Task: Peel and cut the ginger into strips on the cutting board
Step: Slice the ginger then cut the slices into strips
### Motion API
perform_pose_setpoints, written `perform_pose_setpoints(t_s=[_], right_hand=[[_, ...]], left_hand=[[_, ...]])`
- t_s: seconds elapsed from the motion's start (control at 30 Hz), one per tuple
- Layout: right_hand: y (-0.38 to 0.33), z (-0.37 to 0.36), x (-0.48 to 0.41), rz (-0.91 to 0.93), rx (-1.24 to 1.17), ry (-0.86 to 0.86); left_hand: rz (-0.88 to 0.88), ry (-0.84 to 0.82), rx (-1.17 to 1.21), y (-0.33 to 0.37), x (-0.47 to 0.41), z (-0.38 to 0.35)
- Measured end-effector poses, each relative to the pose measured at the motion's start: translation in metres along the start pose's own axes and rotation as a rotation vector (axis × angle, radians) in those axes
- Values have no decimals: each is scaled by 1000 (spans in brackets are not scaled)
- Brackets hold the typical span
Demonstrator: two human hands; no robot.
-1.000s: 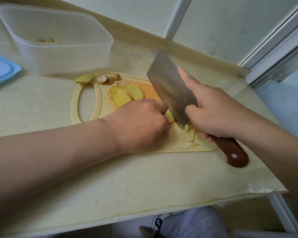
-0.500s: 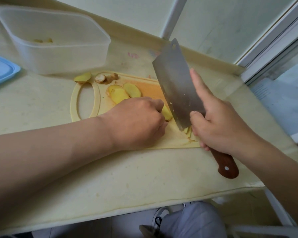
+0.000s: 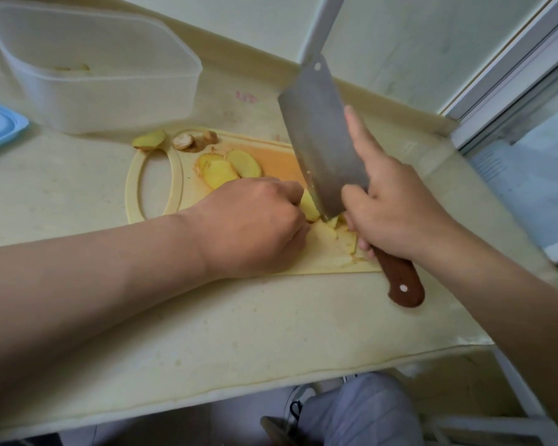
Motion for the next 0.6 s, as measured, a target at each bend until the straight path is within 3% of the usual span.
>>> perform_pose_setpoints(t_s=[0.17, 0.43, 0.6], right_hand=[[10, 9, 25, -12, -26, -2], [-7, 10, -9, 10, 203, -201], [-16, -2, -22, -17, 162, -152]], left_hand=[[1, -1, 3, 0, -1, -1], [-5, 5, -3, -1, -1, -2], [-11, -10, -10, 0, -2, -1]])
Point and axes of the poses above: each hand's wrist, its own x-axis away from the middle knuckle, its own z-axis out of the back of the hand, y = z × x, the point moved 3 cm from there along -x, towards the middle knuckle, and after that the axes turned 10 degrees about y, right-handed, at the moved point
